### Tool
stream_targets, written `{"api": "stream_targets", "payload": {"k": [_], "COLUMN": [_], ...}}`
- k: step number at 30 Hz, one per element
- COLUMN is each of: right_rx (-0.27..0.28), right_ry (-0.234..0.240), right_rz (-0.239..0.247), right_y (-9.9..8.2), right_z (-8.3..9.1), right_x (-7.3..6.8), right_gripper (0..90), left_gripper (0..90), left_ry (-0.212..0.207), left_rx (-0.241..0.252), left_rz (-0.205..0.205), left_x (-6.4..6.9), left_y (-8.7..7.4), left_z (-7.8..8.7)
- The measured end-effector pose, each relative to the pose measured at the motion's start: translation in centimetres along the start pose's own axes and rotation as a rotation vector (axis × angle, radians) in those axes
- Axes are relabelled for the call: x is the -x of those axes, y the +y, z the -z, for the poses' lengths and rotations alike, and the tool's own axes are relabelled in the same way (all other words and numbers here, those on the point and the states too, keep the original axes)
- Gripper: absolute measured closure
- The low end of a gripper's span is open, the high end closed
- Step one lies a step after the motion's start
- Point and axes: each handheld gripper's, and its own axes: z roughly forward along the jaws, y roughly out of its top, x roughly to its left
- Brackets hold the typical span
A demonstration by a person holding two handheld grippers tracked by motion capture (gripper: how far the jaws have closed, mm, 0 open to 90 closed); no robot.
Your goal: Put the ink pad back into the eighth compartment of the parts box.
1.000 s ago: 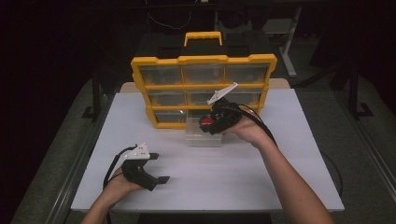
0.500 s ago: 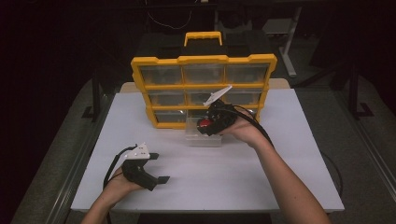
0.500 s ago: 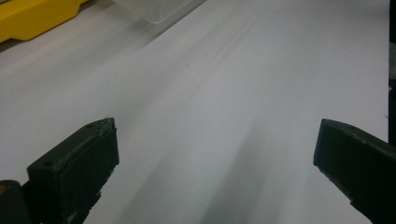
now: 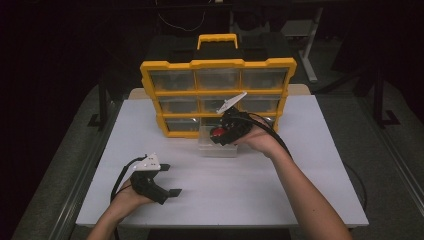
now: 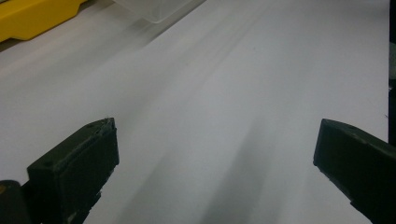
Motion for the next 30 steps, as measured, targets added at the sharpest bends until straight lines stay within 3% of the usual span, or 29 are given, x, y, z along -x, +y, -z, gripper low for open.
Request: {"api": "stream_targets", "payload": {"k": [14, 30], "right_rx": [0.020, 0.043], "right_ry": [0.012, -0.021], "right_rz": [-0.020, -0.045], "right_y": [0.1, -1.2], "right_z": [0.3, 2.7], "right_x": [0.2, 0.6], "right_gripper": [24.1, 18.2], "left_gripper": [0.0, 0.0], "left_ry": [0.000, 0.006], "left_rx": [-0.001, -0.003], "left_rz": [0.001, 0.003], "left_x": [0.0, -0.2], "left_y": [0.0, 0.0], "left_z": [0.0, 0.0]}}
